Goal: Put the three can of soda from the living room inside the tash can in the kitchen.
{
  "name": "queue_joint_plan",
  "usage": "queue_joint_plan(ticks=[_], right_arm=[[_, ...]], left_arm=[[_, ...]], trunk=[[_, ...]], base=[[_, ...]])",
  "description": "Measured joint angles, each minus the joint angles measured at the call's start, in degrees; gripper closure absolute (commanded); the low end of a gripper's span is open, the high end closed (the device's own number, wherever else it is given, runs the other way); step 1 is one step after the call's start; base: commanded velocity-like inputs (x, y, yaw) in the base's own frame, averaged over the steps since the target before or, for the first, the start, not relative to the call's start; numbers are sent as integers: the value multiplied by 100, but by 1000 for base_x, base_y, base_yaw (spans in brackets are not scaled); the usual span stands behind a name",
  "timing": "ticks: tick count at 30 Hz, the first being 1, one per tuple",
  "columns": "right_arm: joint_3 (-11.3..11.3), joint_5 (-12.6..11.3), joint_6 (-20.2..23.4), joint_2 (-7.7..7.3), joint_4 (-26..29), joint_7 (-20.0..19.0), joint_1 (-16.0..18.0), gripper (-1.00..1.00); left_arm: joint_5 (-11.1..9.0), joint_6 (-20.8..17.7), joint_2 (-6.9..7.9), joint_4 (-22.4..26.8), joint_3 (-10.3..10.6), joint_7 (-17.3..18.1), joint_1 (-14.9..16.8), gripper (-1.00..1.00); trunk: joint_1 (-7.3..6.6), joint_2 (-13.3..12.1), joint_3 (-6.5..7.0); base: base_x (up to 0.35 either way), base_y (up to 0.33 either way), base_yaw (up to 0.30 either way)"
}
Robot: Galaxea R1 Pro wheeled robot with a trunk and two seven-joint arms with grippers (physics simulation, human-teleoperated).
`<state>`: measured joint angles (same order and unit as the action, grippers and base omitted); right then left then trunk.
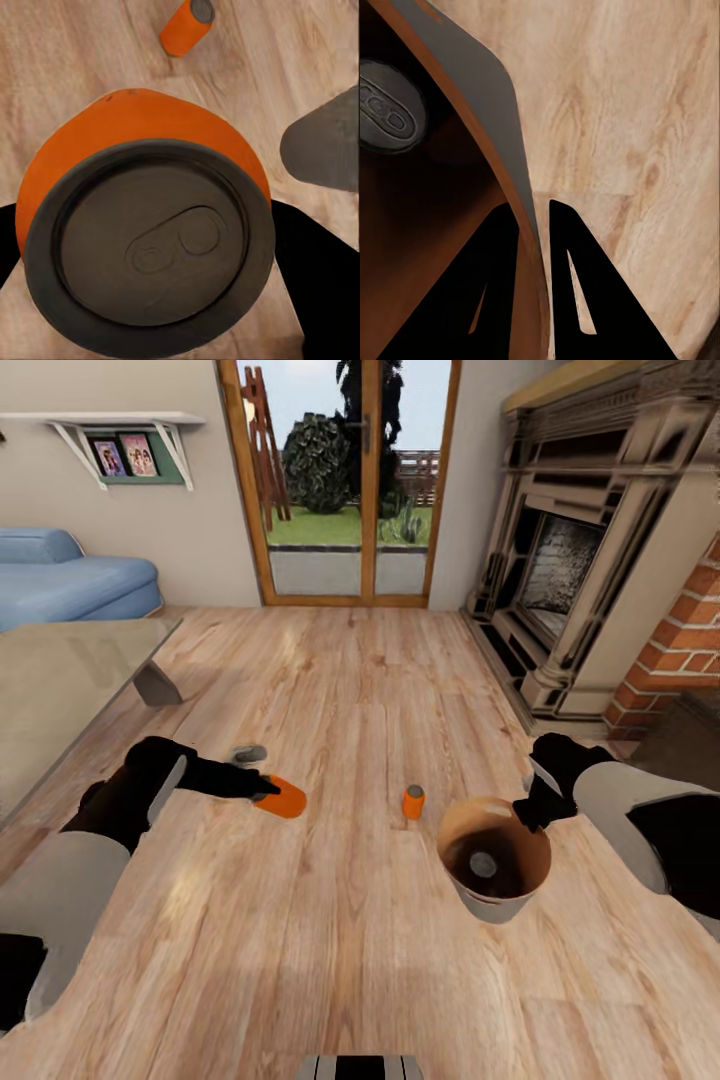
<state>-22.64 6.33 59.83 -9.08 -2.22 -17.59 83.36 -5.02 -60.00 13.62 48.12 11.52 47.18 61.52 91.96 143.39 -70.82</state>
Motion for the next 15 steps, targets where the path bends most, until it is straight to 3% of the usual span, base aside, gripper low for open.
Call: queue_joint_plan(ticks=[2, 3, 4, 7, 10, 12, 15], right_arm=[[155, -132, 13, 116, 10, -3, -41, 100], [140, -134, 14, 263, 17, 4, -100, 100], [192, -200, 16, 322, 10, 4, -121, 100], [202, -183, 16, 511, 25, 8, -162, 100], [54, -27, 4, 715, 27, 14, -190, 100], [-36, 52, -5, 914, 28, 19, -236, 100], [137, -106, 11, 1086, 36, 20, -254, 100]], left_arm=[[80, 0, 3, -141, 302, 272, 214, 100], [58, 0, -20, -342, 557, 543, 494, 100], [53, 0, -36, -409, 619, 626, 607, 100], [53, 0, -130, -637, 750, 962, 953, 100], [59, 0, -279, -746, 804, 1334, 1138, 100], [42, 0, -498, -789, 832, 1528, 1218, 100], [82, 0, -722, -807, 881, 1593, 1246, 100]], trunk=[[-6, -2, 44], [-8, -4, 66], [-10, -5, 88], [-18, -9, 155], [-26, -13, 221], [-49, -54, 261], [-115, -174, 315]], base=[[0, 0, 0], [0, 0, 0], [0, 0, 0], [0, 0, 0], [0, 0, 0], [0, 0, 0], [0, 0, 0]])
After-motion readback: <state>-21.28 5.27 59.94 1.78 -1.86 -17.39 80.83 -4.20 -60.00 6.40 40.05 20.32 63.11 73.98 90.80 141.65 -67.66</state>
